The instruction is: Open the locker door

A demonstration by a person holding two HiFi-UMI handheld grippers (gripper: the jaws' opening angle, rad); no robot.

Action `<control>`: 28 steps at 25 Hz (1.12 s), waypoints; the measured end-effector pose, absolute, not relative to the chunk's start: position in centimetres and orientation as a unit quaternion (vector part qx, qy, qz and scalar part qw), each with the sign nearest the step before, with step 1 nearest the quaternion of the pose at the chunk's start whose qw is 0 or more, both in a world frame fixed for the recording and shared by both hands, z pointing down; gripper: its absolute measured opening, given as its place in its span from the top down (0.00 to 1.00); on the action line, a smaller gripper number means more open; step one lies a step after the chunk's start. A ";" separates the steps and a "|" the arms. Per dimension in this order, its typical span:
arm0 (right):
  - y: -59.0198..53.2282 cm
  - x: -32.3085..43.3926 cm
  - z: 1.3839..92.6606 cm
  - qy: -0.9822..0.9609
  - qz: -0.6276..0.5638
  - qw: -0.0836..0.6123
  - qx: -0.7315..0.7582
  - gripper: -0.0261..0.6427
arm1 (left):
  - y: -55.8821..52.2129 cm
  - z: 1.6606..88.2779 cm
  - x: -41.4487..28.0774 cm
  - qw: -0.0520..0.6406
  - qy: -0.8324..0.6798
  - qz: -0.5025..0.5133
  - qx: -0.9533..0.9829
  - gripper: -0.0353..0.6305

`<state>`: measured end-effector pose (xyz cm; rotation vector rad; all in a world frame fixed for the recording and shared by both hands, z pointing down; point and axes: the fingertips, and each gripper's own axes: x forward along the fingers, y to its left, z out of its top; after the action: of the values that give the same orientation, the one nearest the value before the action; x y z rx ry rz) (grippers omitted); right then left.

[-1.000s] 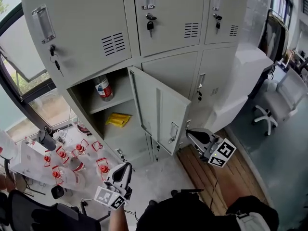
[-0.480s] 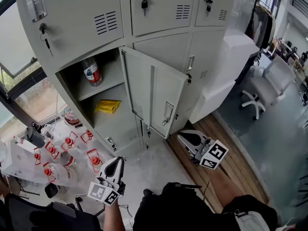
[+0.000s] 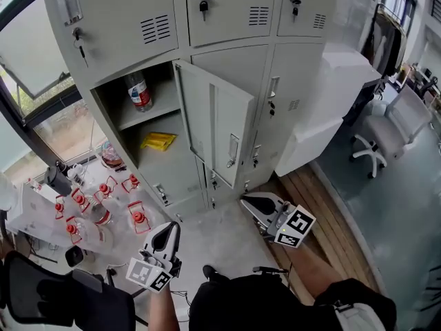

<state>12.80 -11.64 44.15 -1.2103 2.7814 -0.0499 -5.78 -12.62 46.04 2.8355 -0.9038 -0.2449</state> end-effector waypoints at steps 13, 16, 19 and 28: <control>-1.3 12.6 46.6 0.932 -0.020 0.037 -0.360 0.94 | -1.1 47.8 -3.7 0.093 -0.321 -0.069 0.940 0.92; 0.5 12.2 47.3 0.937 -0.023 0.030 -0.347 0.94 | 0.7 47.9 -3.2 0.094 -0.324 -0.068 0.939 0.92; 1.6 12.2 47.8 0.939 -0.027 0.030 -0.342 0.94 | 2.2 48.3 -2.6 0.097 -0.319 -0.064 0.940 0.92; 3.7 10.7 48.6 0.947 -0.042 0.042 -0.315 0.94 | 4.5 48.7 -2.9 0.104 -0.315 -0.058 0.941 0.92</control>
<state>10.70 3.75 48.64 -0.9645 2.8992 -0.1299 -2.91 4.54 48.71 2.7768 -0.9300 -0.1710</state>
